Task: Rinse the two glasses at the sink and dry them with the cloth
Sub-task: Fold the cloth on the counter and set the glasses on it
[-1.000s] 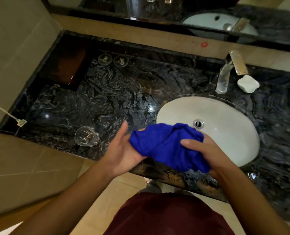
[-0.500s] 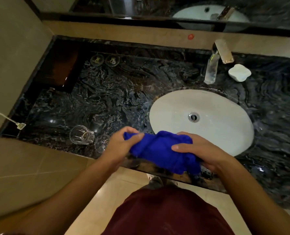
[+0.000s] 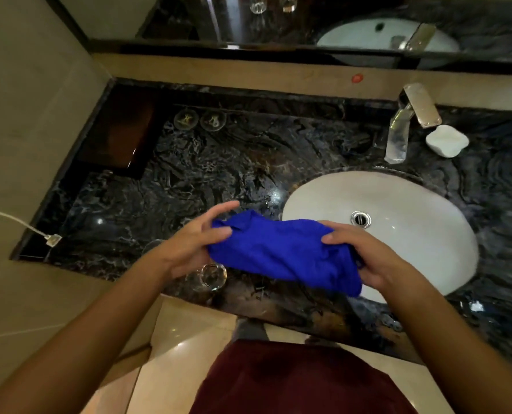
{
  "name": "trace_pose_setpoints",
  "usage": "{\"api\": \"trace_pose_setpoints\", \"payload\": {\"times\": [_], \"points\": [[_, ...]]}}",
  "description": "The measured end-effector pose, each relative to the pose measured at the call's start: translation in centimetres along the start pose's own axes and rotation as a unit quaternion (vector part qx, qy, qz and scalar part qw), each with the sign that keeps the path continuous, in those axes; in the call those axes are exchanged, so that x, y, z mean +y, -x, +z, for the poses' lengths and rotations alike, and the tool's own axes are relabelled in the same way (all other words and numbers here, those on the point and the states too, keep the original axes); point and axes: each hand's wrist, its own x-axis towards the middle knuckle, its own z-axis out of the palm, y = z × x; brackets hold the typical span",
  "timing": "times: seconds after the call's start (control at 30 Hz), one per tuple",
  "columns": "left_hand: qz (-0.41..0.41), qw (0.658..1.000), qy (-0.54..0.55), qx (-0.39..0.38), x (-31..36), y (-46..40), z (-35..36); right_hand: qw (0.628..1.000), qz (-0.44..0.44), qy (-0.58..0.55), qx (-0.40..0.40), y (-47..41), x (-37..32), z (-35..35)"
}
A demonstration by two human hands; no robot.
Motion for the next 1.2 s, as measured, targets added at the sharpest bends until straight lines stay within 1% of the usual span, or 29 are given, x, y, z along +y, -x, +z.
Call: {"api": "trace_pose_setpoints", "payload": {"times": [0.03,0.07,0.1,0.13,0.17,0.23,0.27,0.3,0.33,0.4,0.47,0.57,0.73,0.83,0.87,0.9,0.93,1.0,1.03,1.1,1.13,1.2], "points": [[-0.005,0.997,-0.073,-0.006,0.2,-0.4,-0.9,1.0,0.002,-0.007,-0.004,-0.7,0.0,0.2],[-0.006,0.988,-0.152,0.007,0.4,-0.7,-1.6,1.0,0.007,-0.003,-0.006,-1.4,-0.1,0.5],[0.003,0.978,-0.208,0.026,0.5,-1.4,-2.5,1.0,0.017,0.01,-0.006,-2.2,0.0,0.8],[0.017,0.971,-0.232,0.046,0.7,-2.0,-3.2,0.999,0.032,0.032,-0.006,-3.0,0.0,1.2],[0.027,0.971,-0.224,0.072,0.9,-2.7,-4.3,0.997,0.051,0.063,-0.002,-3.9,-0.1,1.7],[0.026,0.978,-0.161,0.129,1.5,-4.2,-7.1,0.987,0.081,0.138,0.027,-5.6,0.0,2.8],[0.02,0.979,-0.137,0.147,1.9,-4.9,-8.5,0.978,0.086,0.183,0.057,-6.5,0.1,3.3],[0.015,0.978,-0.137,0.154,2.2,-5.5,-9.9,0.966,0.088,0.223,0.094,-7.4,0.3,3.7],[0.009,0.976,-0.155,0.152,2.5,-6.0,-11.2,0.955,0.092,0.25,0.129,-8.4,0.7,4.0],[-0.007,0.969,-0.211,0.131,2.9,-6.7,-13.1,0.94,0.107,0.272,0.179,-10.4,1.8,4.3],[-0.018,0.959,-0.259,0.111,3.1,-7.2,-14.6,0.928,0.113,0.282,0.216,-12.2,3.1,4.5],[-0.024,0.949,-0.3,0.095,3.2,-8.0,-16.9,0.91,0.104,0.308,0.257,-14.2,4.7,5.0],[-0.029,0.936,-0.329,0.123,2.5,-9.2,-19.6,0.853,0.028,0.367,0.369,-15.5,6.5,5.0],[-0.022,0.912,-0.382,0.15,1.7,-9.6,-21.5,0.836,-0.002,0.371,0.404,-15.7,6.9,5.2],[-0.009,0.897,-0.414,0.154,1.5,-9.6,-21.9,0.831,-0.009,0.372,0.413,-15.7,7.0,5.2],[0.013,0.873,-0.463,0.154,1.3,-9.6,-22.1,0.818,-0.023,0.388,0.423,-15.6,7.1,5.3],[0.043,0.836,-0.527,0.15,1.3,-9.3,-22.2,0.795,-0.041,0.424,0.431,-15.5,7.3,5.4],[0.124,0.736,-0.653,0.13,1.1,-9.0,-22.4,0.741,-0.092,0.517,0.418,-15.4,7.9,5.6],[0.158,0.693,-0.695,0.108,1.1,-9.0,-22.6,0.716,-0.122,0.565,0.392,-15.4,8.2,5.8],[0.196,0.626,-0.753,0.054,1.4,-9.3,-22.9,0.67,-0.168,0.651,0.316,-15.7,9.1,6.3],[0.198,0.598,-0.776,0.033,1.5,-9.5,-23.1,0.649,-0.173,0.685,0.283,-16.0,9.7,6.6],[0.185,0.563,-0.805,0.006,1.7,-10.0,-23.7,0.621,-0.145,0.732,0.241,-16.4,11.0,6.9]]}}
